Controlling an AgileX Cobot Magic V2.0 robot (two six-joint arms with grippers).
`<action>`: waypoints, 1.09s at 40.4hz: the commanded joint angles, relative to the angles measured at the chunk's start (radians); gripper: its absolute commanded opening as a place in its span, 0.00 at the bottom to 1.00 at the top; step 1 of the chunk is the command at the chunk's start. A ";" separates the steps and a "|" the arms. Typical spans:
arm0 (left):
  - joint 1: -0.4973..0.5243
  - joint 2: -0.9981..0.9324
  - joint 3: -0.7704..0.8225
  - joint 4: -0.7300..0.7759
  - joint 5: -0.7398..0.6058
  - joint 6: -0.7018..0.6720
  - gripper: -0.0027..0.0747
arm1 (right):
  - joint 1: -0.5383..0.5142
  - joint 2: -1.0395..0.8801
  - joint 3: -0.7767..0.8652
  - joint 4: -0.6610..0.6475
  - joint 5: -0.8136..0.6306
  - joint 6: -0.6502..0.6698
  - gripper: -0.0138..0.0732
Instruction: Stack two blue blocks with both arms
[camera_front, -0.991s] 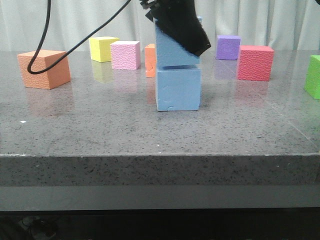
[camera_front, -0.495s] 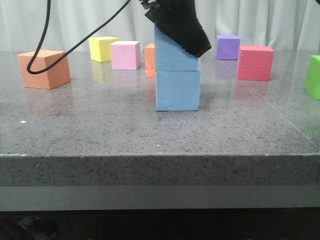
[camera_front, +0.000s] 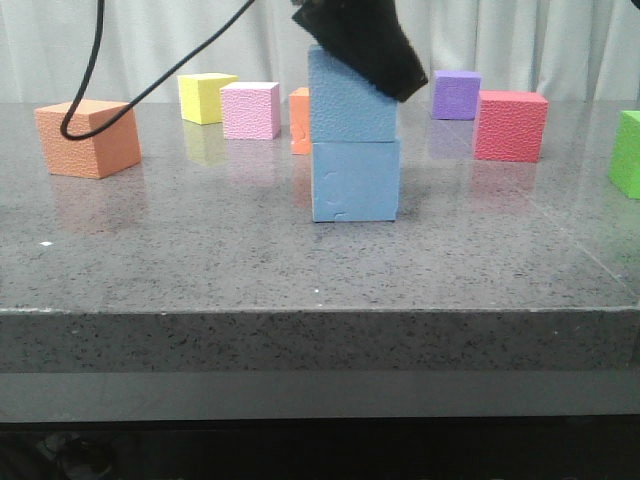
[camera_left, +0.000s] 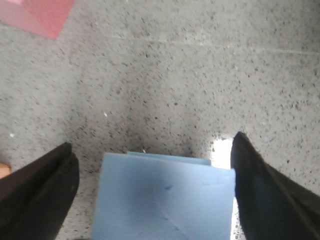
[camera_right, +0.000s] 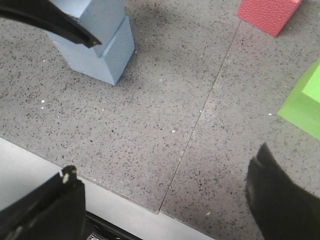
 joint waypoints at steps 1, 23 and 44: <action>-0.006 -0.084 -0.051 -0.048 0.014 -0.032 0.83 | -0.004 -0.009 -0.023 -0.005 -0.052 -0.006 0.91; -0.002 -0.370 -0.053 0.155 -0.078 -0.475 0.83 | -0.004 -0.009 -0.023 -0.005 -0.052 -0.006 0.91; -0.002 -0.719 0.337 0.471 -0.086 -0.941 0.82 | -0.004 -0.009 -0.023 -0.004 -0.047 -0.006 0.91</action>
